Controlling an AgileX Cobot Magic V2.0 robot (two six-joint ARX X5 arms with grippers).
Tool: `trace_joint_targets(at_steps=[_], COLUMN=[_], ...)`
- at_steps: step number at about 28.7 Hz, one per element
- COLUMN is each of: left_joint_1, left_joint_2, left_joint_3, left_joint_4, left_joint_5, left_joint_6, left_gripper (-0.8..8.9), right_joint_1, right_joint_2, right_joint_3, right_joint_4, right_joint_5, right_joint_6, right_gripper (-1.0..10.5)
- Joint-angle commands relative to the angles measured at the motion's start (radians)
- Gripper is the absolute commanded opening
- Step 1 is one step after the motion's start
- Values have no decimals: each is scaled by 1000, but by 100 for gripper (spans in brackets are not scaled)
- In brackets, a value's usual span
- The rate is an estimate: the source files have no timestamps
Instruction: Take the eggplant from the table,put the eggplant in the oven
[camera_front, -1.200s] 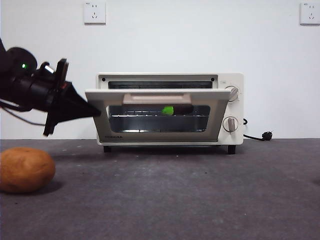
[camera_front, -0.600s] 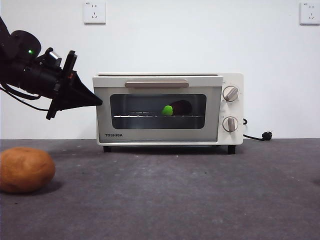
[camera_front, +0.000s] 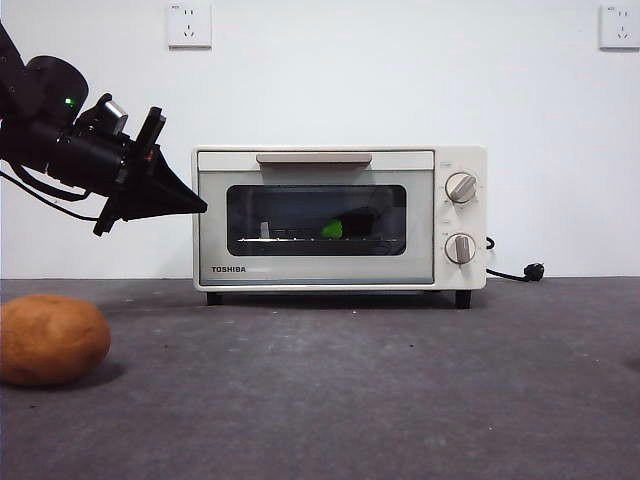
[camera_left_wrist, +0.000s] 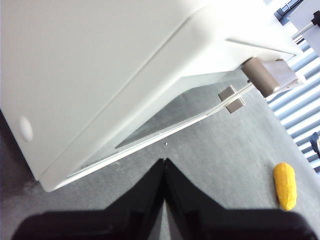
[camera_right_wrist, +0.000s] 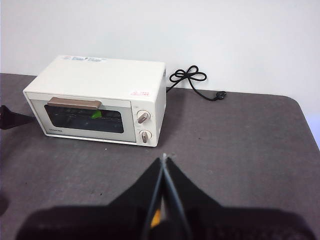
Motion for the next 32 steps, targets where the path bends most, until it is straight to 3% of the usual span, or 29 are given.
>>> trace_joint_targets(at_steps=[1, 10, 19, 24, 32], left_joint_1=[-3, -12, -24, -42, -99], left_joint_2=[-1, -88, -319, -493, -803], left_joint_3=[6, 6, 6, 7, 7], left_joint_4=[-2, -80, -153, -277, -522], left_joint_5=[22, 37, -17, -140, -455], left_joint_6=[-15, -13, -10, 34, 181], left_gripper=[-6, -6, -6, -6, -6], right_joint_1=[1, 1, 1, 1, 1], right_joint_2=[-3, -3, -3, -3, -3], right_joint_3=[-3, -3, -3, -3, -3], right_joint_4=[-23, -23, -23, -23, -23], right_joint_5=[3, 3, 3, 3, 3], right_joint_6=[11, 11, 10, 10, 10], right_gripper=[-8, -2, -1, 0, 0])
